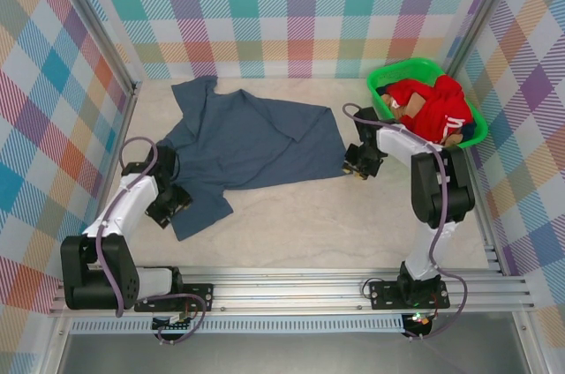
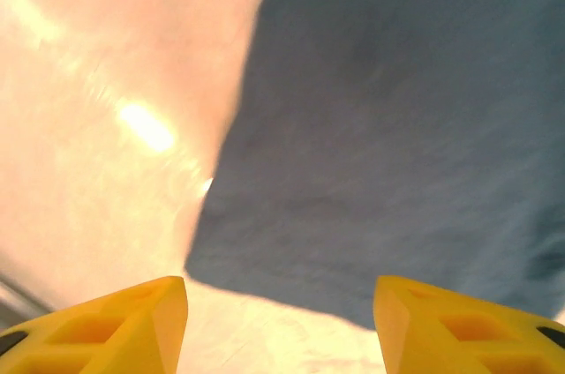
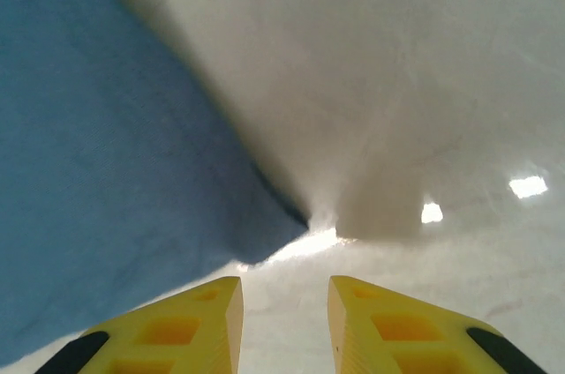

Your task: Fold and stack the t-shirts

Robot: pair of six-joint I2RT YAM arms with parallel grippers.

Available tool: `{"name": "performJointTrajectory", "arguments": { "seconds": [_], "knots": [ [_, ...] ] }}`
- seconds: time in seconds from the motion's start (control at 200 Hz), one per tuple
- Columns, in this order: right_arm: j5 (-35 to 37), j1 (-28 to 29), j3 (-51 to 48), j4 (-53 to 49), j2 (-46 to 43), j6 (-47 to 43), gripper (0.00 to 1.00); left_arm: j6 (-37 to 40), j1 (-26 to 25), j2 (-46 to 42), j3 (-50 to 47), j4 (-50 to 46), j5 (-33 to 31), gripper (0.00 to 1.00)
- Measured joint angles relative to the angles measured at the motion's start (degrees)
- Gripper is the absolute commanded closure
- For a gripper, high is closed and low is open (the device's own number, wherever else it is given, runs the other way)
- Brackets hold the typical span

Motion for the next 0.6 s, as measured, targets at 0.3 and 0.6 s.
{"name": "performJointTrajectory", "arguments": {
  "seconds": [0.3,0.6],
  "knots": [
    [-0.1,-0.6,3.5,-0.3,4.3,-0.9,0.77,-0.5,0.0,-3.6,-2.4,-1.4,2.4,0.42],
    [-0.5,-0.9,4.6,0.2,5.1,-1.5,1.0,-0.5,0.0,-4.2,-3.0,-1.6,3.4,0.42]
  ]
}}
